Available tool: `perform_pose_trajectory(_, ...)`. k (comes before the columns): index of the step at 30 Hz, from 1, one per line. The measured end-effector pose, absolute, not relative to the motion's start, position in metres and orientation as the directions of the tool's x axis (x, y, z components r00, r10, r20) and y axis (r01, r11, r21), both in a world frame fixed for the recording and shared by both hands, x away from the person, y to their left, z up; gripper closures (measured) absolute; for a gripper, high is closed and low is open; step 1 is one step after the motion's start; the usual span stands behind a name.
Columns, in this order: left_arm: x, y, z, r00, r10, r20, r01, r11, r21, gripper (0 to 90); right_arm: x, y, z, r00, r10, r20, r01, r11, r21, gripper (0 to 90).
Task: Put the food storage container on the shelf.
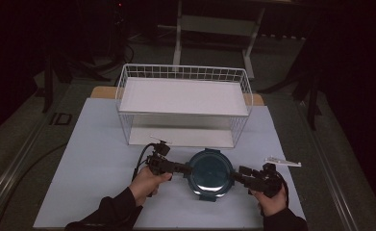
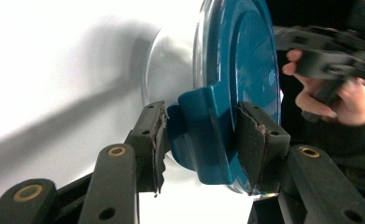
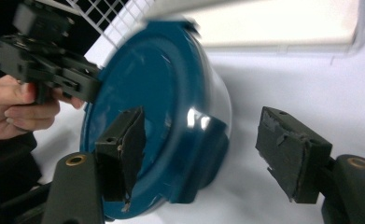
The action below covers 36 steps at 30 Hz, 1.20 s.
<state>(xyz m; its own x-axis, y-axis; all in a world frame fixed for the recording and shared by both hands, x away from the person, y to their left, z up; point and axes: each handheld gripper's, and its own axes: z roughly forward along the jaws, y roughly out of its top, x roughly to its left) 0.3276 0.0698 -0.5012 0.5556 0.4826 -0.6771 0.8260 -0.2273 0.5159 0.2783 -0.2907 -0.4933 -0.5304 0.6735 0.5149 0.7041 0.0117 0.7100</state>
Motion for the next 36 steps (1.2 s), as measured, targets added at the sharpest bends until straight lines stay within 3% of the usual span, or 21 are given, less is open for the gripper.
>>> perform_pose_trajectory(13, 0.319, 0.075, -0.503, 0.575, 0.468, -0.671, 0.812, -0.226, 0.538, 56.7, 0.283, -0.292, -0.508, -0.479, 0.553, 0.682, 0.823, 0.013, 0.568, 54.2)
perform_pose_trajectory(32, 0.303, 0.077, -0.502, 0.571, 0.498, -0.652, 0.807, -0.195, 0.558, 56.4, 0.278, -0.286, -0.502, -0.484, 0.549, 0.681, 0.821, 0.015, 0.571, 56.6)
perform_pose_trajectory(36, 0.306, 0.086, -0.49, 0.598, 0.5, -0.626, 0.776, -0.165, 0.609, 56.6, 0.28, -0.28, -0.499, -0.505, 0.535, 0.677, 0.807, 0.015, 0.59, 56.7)
